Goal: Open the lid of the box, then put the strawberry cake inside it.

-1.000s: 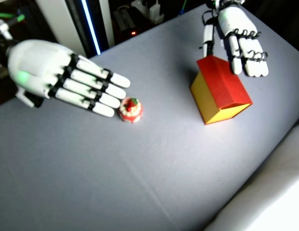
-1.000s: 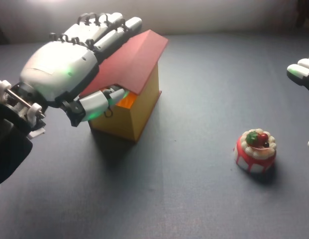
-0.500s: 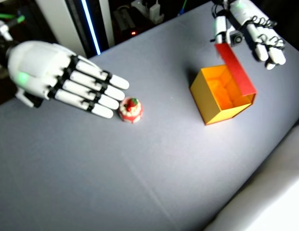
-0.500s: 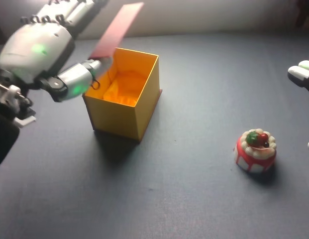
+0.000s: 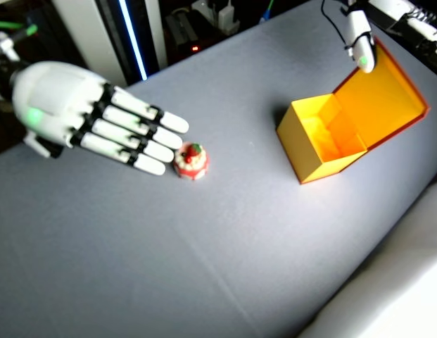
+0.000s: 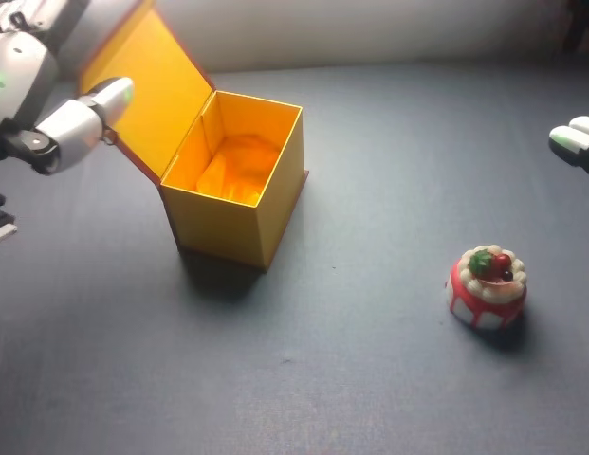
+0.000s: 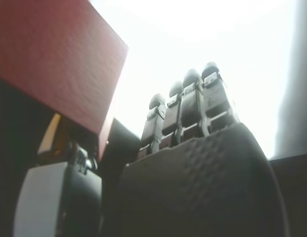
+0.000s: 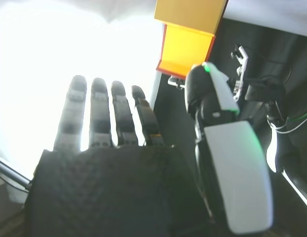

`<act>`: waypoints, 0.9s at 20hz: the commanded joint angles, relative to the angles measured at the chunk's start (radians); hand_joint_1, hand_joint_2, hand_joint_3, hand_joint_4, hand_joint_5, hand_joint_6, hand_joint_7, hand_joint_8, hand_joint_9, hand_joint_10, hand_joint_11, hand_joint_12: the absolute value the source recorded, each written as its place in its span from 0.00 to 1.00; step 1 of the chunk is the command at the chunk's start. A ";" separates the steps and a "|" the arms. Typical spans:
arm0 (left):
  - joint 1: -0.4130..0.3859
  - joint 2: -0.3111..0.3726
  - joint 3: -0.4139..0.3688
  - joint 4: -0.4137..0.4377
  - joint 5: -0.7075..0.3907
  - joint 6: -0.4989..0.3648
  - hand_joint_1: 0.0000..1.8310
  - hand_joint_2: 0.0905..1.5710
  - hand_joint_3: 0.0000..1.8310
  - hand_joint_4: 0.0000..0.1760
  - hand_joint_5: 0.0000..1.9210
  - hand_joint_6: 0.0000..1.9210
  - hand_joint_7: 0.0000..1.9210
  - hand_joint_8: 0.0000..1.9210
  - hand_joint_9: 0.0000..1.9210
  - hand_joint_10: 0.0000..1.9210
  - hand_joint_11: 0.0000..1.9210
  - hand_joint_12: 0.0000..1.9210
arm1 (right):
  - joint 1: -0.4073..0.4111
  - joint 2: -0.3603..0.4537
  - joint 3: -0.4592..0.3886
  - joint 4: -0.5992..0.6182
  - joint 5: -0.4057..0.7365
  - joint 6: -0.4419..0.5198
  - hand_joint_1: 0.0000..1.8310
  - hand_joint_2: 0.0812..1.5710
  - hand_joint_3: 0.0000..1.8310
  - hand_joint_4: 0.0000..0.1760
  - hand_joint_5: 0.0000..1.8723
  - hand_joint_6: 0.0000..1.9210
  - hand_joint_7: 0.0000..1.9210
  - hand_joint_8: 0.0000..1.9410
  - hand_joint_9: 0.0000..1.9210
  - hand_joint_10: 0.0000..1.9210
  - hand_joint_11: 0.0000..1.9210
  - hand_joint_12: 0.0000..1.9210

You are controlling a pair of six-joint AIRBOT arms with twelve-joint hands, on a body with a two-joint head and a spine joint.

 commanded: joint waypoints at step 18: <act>0.124 0.122 -0.146 0.395 -0.044 -0.002 0.42 0.87 0.00 0.64 0.00 0.00 0.00 0.00 0.00 0.00 0.00 0.22 | 0.108 -0.077 0.095 -0.095 -0.124 0.076 0.44 0.70 0.00 0.00 0.00 0.00 0.02 0.00 0.03 0.01 0.00 0.21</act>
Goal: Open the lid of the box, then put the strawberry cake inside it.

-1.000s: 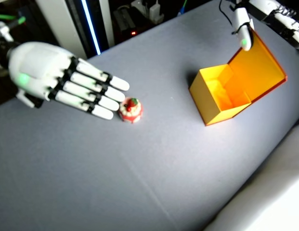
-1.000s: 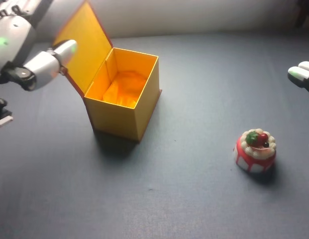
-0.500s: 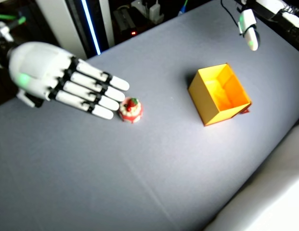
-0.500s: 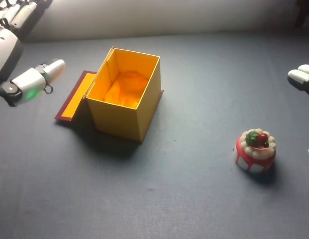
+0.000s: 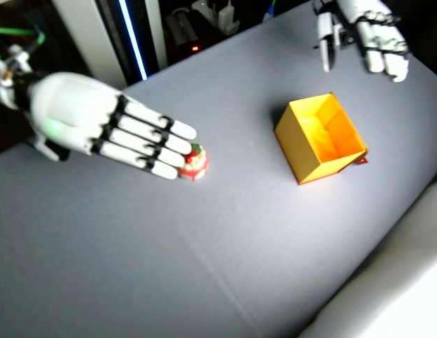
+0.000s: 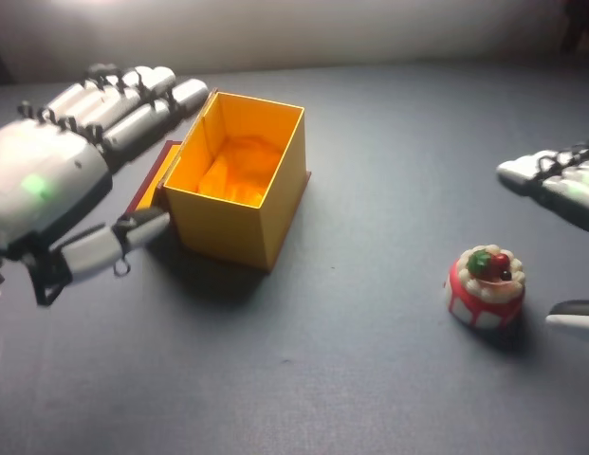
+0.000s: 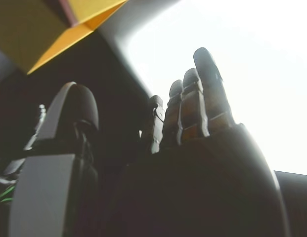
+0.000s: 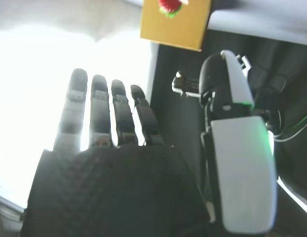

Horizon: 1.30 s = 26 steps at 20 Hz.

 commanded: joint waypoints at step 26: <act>0.088 0.040 -0.051 0.076 -0.152 -0.061 0.37 0.91 0.00 0.26 0.00 0.00 0.00 0.00 0.00 0.00 0.00 0.00 | 0.297 -0.158 0.195 -0.171 -0.244 0.125 0.61 0.77 0.00 0.00 0.41 0.69 0.59 1.00 0.70 1.00 0.74 1.00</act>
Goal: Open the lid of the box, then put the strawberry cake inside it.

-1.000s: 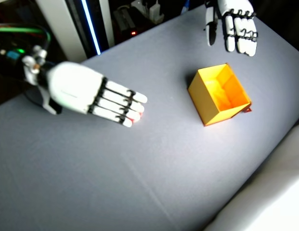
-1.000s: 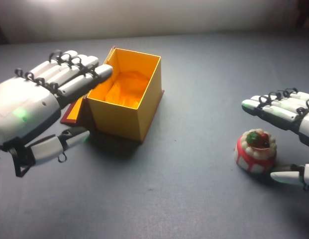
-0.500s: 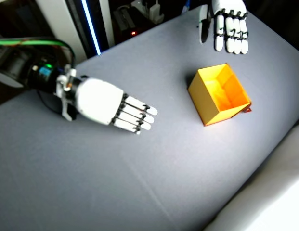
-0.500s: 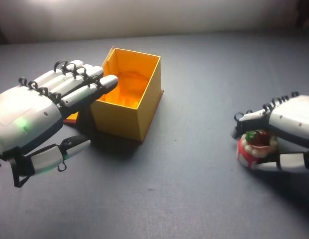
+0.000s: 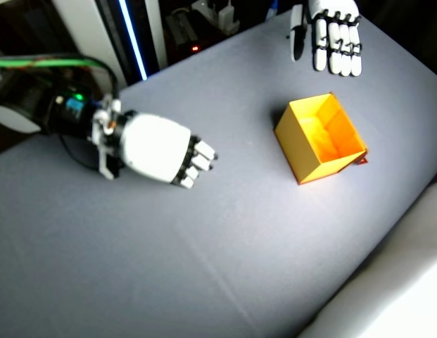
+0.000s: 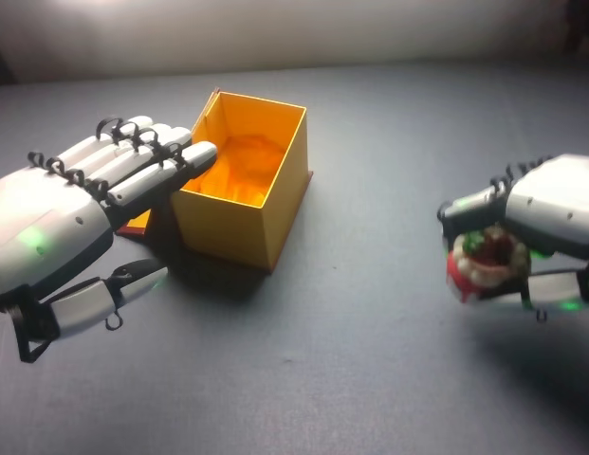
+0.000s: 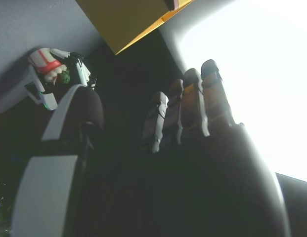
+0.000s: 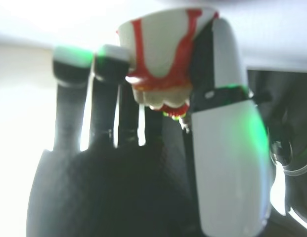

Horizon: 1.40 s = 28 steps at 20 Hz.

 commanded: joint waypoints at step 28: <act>0.084 -0.062 0.018 -0.002 -0.089 -0.085 0.38 0.90 0.00 0.56 0.03 0.00 0.00 0.00 0.00 0.00 0.00 0.08 | 0.468 -0.373 0.319 -0.176 -0.105 0.013 0.66 0.80 0.00 0.00 0.34 0.65 0.40 0.82 0.41 0.84 0.44 0.98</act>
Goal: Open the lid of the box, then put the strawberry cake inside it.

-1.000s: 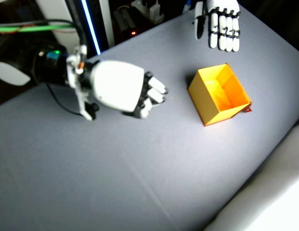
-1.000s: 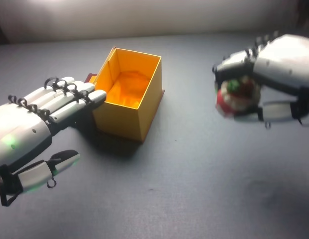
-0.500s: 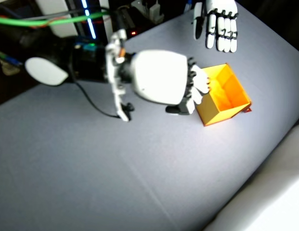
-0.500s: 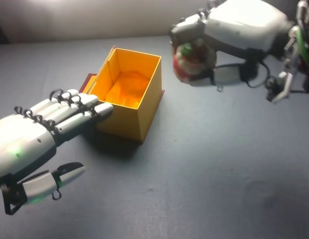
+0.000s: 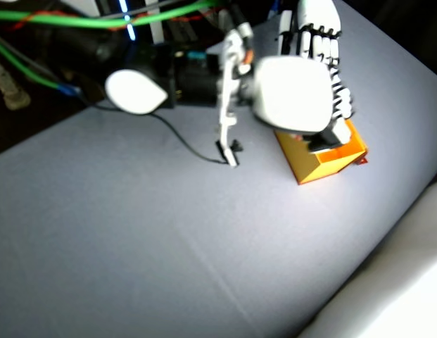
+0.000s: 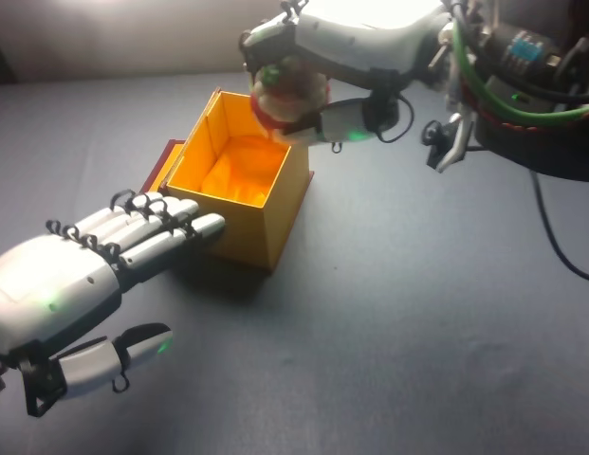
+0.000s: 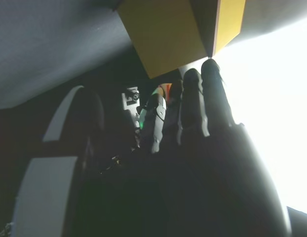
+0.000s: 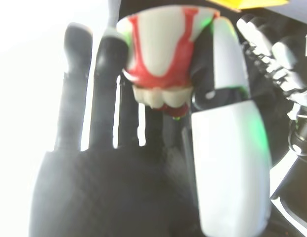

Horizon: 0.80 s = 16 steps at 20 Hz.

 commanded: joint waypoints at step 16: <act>-0.002 -0.036 0.027 0.002 -0.080 -0.033 0.43 0.88 0.01 0.31 0.01 0.32 0.00 0.00 0.00 0.00 0.00 0.00 | 0.022 -0.157 0.132 0.057 -0.039 0.001 0.73 0.78 0.00 0.00 0.33 0.61 0.39 0.72 0.42 0.82 0.31 0.87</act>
